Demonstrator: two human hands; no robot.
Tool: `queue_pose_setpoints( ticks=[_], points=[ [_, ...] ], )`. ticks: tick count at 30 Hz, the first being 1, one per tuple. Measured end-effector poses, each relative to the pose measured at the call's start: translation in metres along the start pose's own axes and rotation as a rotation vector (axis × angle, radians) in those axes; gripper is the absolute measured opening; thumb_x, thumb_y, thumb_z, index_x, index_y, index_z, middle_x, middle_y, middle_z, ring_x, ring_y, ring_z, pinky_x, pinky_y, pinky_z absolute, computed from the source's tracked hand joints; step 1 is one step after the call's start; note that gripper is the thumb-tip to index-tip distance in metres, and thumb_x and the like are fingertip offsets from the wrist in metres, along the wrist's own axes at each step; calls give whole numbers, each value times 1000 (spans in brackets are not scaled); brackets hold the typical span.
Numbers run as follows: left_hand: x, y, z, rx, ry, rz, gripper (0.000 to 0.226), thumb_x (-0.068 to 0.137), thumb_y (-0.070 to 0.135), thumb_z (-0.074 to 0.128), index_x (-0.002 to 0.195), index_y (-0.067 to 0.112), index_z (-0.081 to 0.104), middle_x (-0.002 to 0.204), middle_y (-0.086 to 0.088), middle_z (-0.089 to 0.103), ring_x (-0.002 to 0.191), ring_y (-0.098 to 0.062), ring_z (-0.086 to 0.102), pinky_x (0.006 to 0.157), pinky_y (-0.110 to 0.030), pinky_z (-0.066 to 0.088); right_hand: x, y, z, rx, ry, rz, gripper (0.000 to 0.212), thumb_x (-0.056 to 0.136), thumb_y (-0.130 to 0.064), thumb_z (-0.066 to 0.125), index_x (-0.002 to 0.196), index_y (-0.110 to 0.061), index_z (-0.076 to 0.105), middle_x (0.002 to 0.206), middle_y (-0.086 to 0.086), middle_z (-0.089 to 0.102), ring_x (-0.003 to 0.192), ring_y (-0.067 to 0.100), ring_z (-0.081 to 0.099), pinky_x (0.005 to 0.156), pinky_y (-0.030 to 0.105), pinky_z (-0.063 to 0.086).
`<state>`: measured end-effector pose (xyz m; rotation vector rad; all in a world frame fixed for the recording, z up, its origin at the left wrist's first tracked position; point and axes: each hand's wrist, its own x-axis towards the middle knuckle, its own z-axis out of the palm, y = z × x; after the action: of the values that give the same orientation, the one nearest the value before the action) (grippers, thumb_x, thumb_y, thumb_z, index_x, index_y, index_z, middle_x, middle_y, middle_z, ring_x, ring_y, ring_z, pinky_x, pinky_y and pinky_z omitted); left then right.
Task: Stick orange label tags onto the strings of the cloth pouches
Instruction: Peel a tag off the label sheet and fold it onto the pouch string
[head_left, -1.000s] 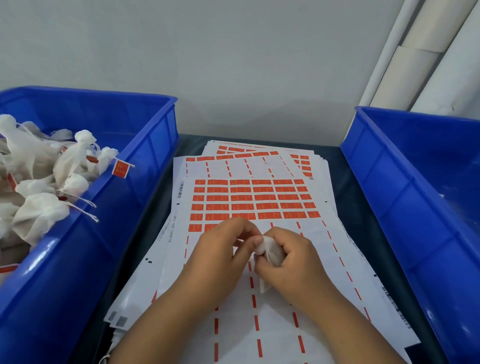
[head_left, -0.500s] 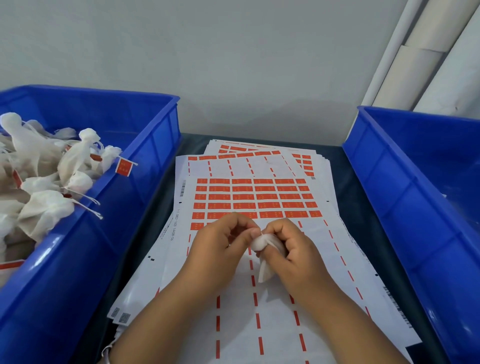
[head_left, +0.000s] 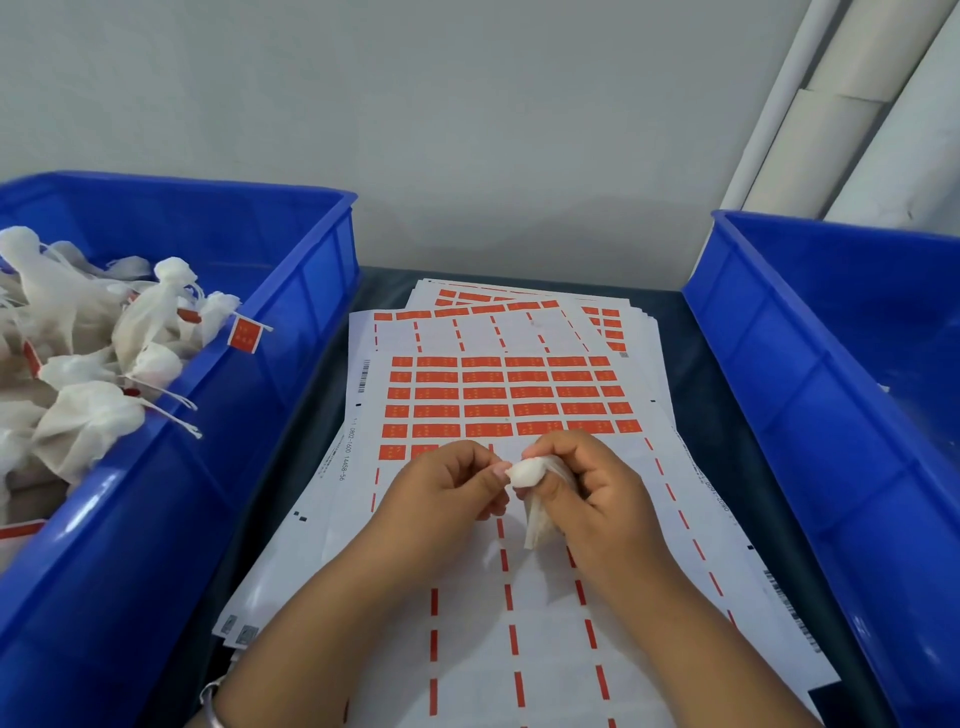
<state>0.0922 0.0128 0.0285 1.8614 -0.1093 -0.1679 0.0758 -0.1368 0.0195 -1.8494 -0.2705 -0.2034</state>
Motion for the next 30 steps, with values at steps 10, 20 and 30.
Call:
queue_pose_setpoints(
  ticks=[10,20,30],
  points=[
    [-3,4,3,103,108,59,10,89,33,52,81,31,56,71,14,62,72,-4,60,60,-8,42,-1,-1,1,67,52,110,28,73,-52,54,89,-31,63,87,-20,65,89,-3,60,64,5,46],
    [-10,6,11,198,133,335,29,79,20,70,73,44,55,76,26,59,80,9,54,63,-2,43,2,1,0,379,130,337,18,88,-20,62,85,-33,74,90,-7,71,95,17,65,72,22,54],
    [-12,6,8,395,309,530,30,68,37,61,88,20,75,81,32,46,74,4,53,73,1,39,4,-6,1,657,24,432,18,67,-21,65,80,-23,78,89,2,74,87,14,70,68,22,56]
  ],
)
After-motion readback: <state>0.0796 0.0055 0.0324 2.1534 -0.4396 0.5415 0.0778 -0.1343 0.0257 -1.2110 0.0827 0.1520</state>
